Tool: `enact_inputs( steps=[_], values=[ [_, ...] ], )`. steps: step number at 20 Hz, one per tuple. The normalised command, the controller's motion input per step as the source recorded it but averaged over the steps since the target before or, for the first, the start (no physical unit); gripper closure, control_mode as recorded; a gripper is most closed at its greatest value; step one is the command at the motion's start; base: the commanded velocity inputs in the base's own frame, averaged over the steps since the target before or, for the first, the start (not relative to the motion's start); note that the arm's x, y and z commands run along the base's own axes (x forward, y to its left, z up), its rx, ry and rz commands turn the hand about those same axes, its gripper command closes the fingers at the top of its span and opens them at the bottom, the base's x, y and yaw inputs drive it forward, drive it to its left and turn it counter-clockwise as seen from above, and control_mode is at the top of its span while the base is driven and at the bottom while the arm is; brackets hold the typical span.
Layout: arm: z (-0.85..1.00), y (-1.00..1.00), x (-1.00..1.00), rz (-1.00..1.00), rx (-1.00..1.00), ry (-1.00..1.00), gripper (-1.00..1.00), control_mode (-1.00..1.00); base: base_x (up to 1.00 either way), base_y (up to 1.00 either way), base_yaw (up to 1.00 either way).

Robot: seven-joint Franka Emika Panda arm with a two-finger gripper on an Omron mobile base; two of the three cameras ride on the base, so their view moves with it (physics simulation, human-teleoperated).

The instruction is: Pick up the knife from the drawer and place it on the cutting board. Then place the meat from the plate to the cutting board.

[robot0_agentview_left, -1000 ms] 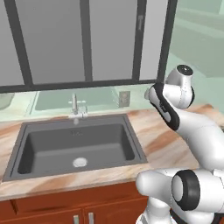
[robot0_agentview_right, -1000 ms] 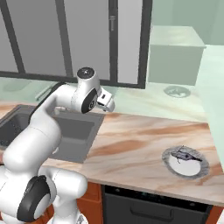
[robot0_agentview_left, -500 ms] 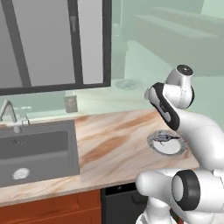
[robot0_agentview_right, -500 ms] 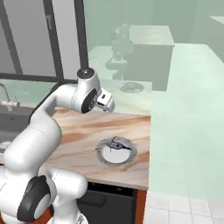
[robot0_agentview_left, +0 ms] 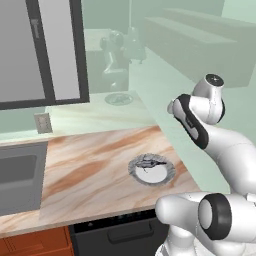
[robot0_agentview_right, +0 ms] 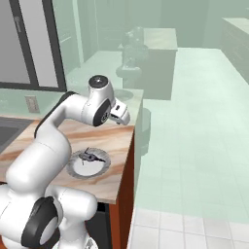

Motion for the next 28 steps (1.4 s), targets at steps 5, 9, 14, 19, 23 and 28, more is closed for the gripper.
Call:
enact_inputs(
  steps=[5, 9, 14, 19, 23, 28],
  values=[
    [0.00, 0.01, 0.00, 0.00, 0.00, 0.00, -1.00, -1.00, 0.00, 0.00, 0.00],
    [-0.07, 0.20, 0.00, 0.00, 0.00, 0.09, -1.00, -1.00, 0.00, 0.00, 0.00],
    [-0.35, 0.41, 0.00, 0.01, -0.01, 0.21, -1.00, -1.00, 0.00, 0.00, 0.00],
    [-0.51, 0.63, 0.00, 0.00, 0.00, 0.29, -1.00, -1.00, 0.00, 0.00, 0.00],
    [-0.59, 0.67, 0.00, 0.00, 0.00, 0.34, -1.00, -1.00, 0.00, 0.00, 0.00],
    [-0.55, 0.20, 0.01, 0.00, -0.01, 0.28, -1.00, -1.00, 0.00, 0.00, 0.00]
  ],
)
